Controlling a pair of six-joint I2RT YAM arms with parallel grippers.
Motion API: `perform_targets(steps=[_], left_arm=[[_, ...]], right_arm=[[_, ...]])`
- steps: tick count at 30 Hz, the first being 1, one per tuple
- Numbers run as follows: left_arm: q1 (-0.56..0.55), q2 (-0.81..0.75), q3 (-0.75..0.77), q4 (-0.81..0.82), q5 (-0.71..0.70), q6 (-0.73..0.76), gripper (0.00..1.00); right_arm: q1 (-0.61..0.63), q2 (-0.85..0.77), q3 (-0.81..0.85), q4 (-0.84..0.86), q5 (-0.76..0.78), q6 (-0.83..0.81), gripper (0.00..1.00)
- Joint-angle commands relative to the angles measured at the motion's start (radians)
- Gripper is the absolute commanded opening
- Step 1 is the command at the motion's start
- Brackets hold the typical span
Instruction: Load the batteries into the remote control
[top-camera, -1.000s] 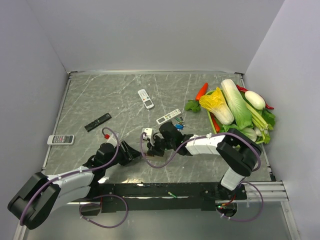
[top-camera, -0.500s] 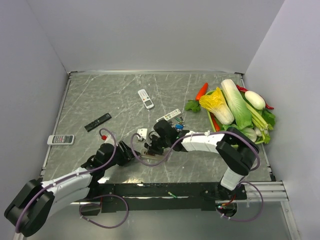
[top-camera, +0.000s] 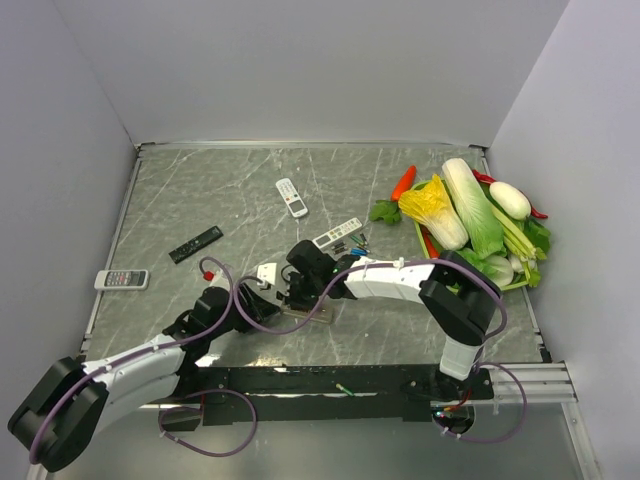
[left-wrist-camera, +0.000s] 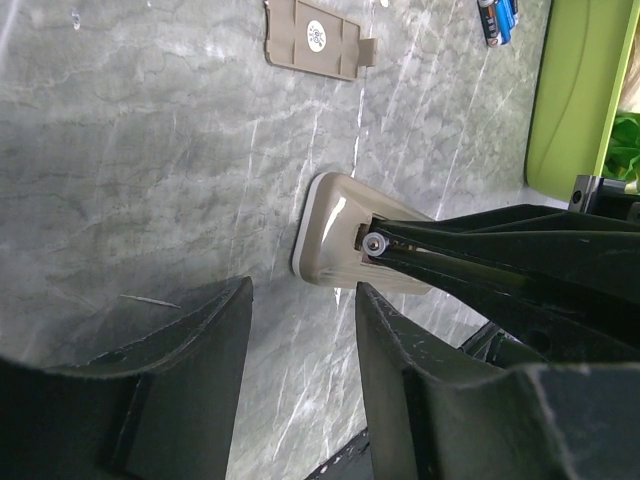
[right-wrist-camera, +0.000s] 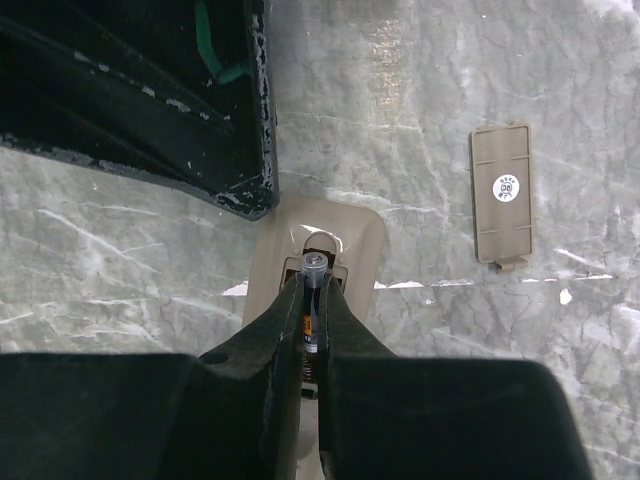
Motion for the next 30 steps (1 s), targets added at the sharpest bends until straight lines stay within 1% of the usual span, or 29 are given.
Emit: perform_targets(steps=[1, 11, 17, 21, 30], left_arm=[[-0.009, 0.012, -0.010, -0.050, -0.025, 0.013, 0.50], [-0.023, 0.029, 0.002, -0.052, -0.031, 0.016, 0.48], [-0.034, 0.036, 0.008, -0.045, -0.042, 0.014, 0.46], [-0.044, 0.070, 0.022, -0.033, -0.039, 0.020, 0.45], [-0.072, 0.101, 0.040, -0.025, -0.051, 0.017, 0.46]], right_arm=[[0.007, 0.048, -0.006, -0.066, 0.121, -0.024, 0.06], [0.010, 0.037, 0.003, -0.124, 0.189, 0.012, 0.08], [0.008, 0.011, 0.002, -0.150, 0.198, 0.027, 0.08], [0.010, 0.008, 0.010, -0.174, 0.210, 0.030, 0.09], [0.010, 0.034, 0.036, -0.193, 0.212, 0.050, 0.19]])
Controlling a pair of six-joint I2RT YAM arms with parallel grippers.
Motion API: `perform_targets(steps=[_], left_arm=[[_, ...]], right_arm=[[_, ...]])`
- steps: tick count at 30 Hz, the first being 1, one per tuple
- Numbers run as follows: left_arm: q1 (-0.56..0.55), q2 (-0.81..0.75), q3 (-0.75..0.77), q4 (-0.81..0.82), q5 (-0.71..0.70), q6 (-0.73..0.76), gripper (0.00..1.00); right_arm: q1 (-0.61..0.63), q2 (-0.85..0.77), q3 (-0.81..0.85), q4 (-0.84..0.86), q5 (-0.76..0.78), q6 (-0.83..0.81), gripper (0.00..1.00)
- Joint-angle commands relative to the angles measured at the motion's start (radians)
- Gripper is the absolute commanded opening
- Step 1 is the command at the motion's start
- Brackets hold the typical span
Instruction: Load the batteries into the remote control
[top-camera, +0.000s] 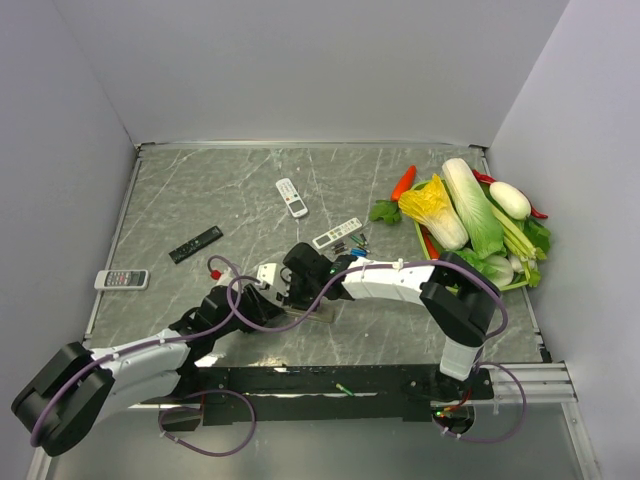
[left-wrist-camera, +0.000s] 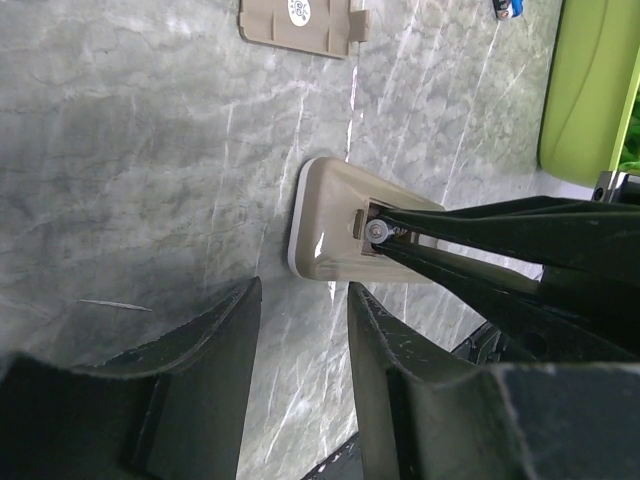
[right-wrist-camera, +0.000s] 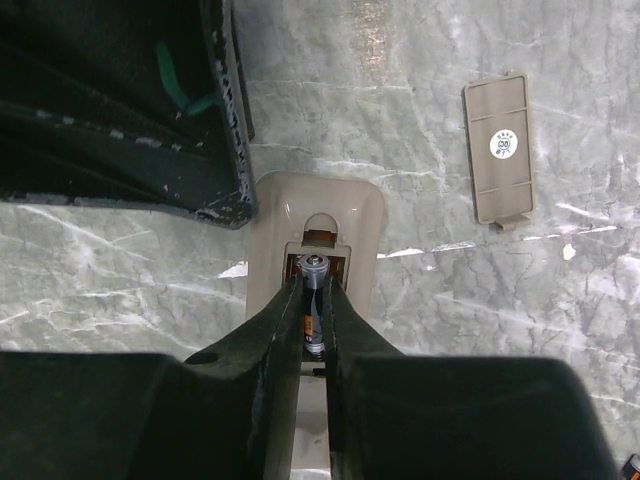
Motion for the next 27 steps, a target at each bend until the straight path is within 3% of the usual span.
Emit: perform_targets(steps=[1, 9, 27], left_arm=[[-0.015, 0.016, 0.011, -0.059, -0.031, 0.018, 0.46], [-0.023, 0.042, 0.024, -0.054, -0.037, 0.021, 0.46], [-0.027, 0.045, 0.051, -0.069, -0.051, 0.036, 0.45]], right_arm=[[-0.017, 0.034, 0.006, -0.102, 0.103, -0.001, 0.22], [-0.017, 0.026, 0.012, -0.099, 0.112, 0.014, 0.31], [-0.016, -0.002, 0.006, -0.086, 0.139, 0.040, 0.34]])
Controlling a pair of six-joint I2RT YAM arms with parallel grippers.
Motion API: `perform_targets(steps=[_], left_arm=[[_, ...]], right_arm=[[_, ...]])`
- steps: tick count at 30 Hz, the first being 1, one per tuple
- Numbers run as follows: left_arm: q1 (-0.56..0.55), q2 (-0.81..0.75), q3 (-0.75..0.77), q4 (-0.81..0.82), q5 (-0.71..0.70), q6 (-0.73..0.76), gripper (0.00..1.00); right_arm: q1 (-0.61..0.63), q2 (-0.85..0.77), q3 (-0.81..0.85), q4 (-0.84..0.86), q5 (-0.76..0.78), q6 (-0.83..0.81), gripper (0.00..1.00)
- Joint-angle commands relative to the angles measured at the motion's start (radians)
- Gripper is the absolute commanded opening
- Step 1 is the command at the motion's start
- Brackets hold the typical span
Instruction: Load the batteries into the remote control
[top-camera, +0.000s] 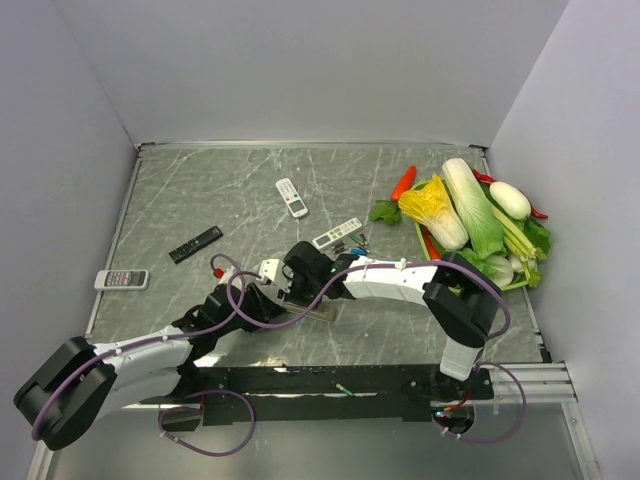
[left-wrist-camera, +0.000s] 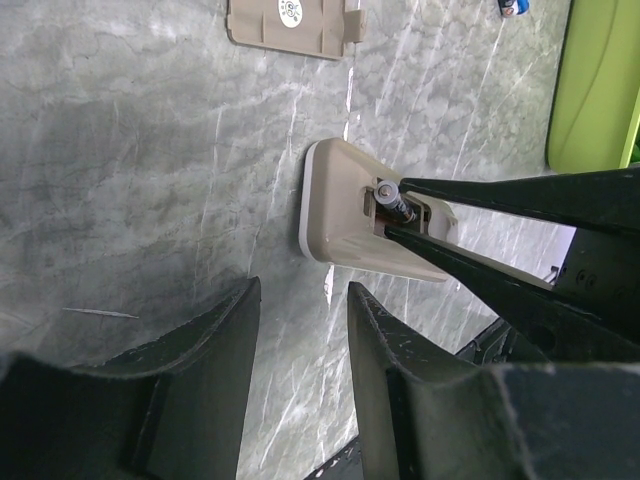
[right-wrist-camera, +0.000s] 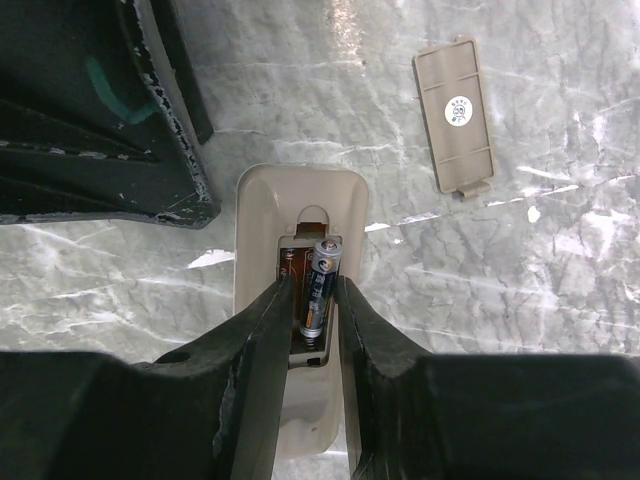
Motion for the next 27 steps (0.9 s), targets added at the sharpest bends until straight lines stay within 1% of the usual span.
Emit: perform_targets(steps=[1, 7, 13, 15, 19, 27], left_arm=[[-0.004, 0.012, 0.024, -0.062, -0.032, 0.033, 0.46], [-0.002, 0.007, 0.022, -0.067, -0.038, 0.031, 0.47], [-0.004, 0.007, 0.030, -0.070, -0.041, 0.036, 0.49], [-0.004, 0.007, 0.030, -0.071, -0.040, 0.034, 0.50], [-0.004, 0.013, 0.031, -0.065, -0.038, 0.038, 0.50], [-0.004, 0.019, 0.039, -0.062, -0.037, 0.042, 0.50]], right_arm=[[-0.013, 0.010, -0.002, -0.068, 0.058, 0.001, 0.34], [-0.010, -0.029, -0.018, -0.065, 0.016, -0.005, 0.34], [-0.006, -0.043, -0.013, -0.079, 0.012, -0.015, 0.35], [-0.003, -0.044, -0.010, -0.082, 0.012, -0.012, 0.36], [-0.004, -0.061, -0.010, -0.079, 0.007, -0.008, 0.42], [-0.004, -0.106, -0.022, -0.056, -0.013, 0.015, 0.45]])
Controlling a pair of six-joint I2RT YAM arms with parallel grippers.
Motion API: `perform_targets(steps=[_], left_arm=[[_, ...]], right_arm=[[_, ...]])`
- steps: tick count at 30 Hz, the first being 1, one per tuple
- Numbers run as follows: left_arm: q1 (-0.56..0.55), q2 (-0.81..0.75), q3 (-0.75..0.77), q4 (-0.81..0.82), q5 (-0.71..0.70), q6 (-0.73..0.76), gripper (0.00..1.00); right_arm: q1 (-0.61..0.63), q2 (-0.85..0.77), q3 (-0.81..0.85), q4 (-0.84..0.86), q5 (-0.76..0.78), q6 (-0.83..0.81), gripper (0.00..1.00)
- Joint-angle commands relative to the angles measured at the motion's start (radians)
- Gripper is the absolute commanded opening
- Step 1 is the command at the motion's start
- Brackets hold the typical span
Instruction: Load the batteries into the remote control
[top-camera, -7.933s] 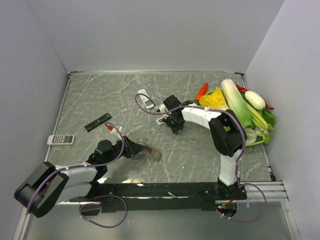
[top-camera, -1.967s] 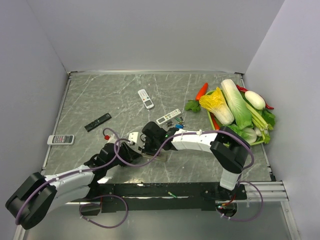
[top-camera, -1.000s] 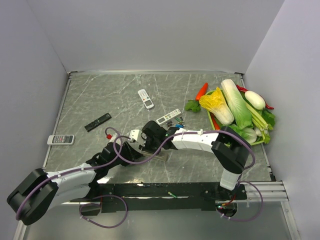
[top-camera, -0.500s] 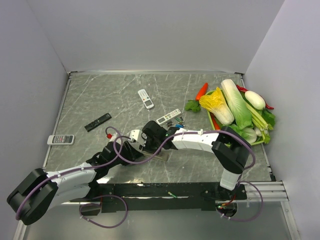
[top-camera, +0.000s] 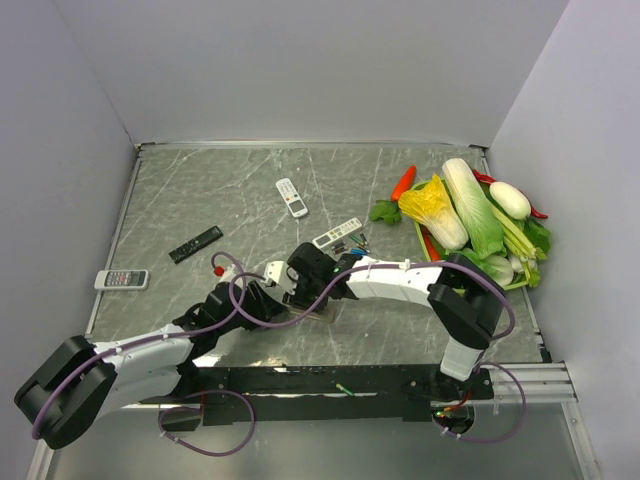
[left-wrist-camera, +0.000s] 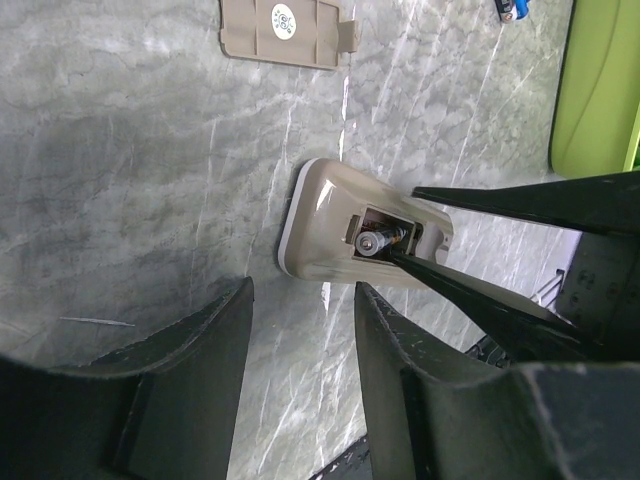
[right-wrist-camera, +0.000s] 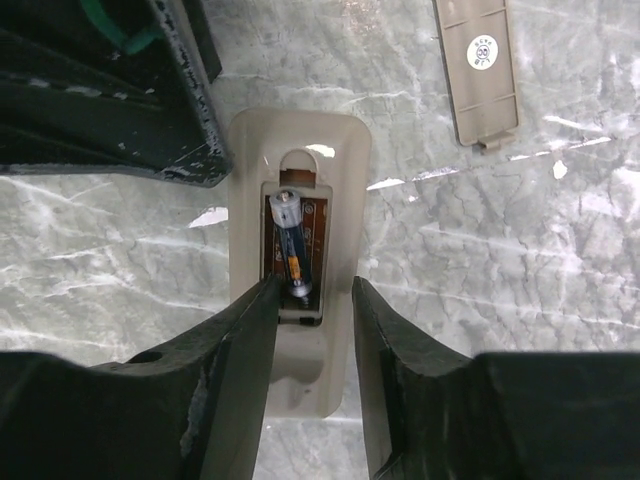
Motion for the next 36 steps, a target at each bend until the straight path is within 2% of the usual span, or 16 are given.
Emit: perform_targets(steps=[1, 24, 27, 30, 36], left_arm=[[-0.004, 0.014, 0.020, -0.045, -0.029, 0.033, 0.50], [-0.004, 0.090, 0.083, -0.043, -0.031, 0.069, 0.49], [-0.004, 0.093, 0.084, -0.040, -0.029, 0.071, 0.49], [-0.002, 0.096, 0.083, -0.040, -0.032, 0.071, 0.49], [-0.002, 0.099, 0.083, -0.034, -0.032, 0.069, 0.48]], right_arm=[[-0.004, -0.088, -0.011, 0.010, -0.017, 0.016, 0.45], [-0.039, 0.025, -0.009, 0.073, -0.073, 0.024, 0.45], [-0.045, 0.034, -0.011, 0.073, -0.078, 0.025, 0.42], [-0.050, 0.040, -0.011, 0.074, -0.083, 0.030, 0.36], [-0.050, 0.033, -0.014, 0.071, -0.098, 0.028, 0.32]])
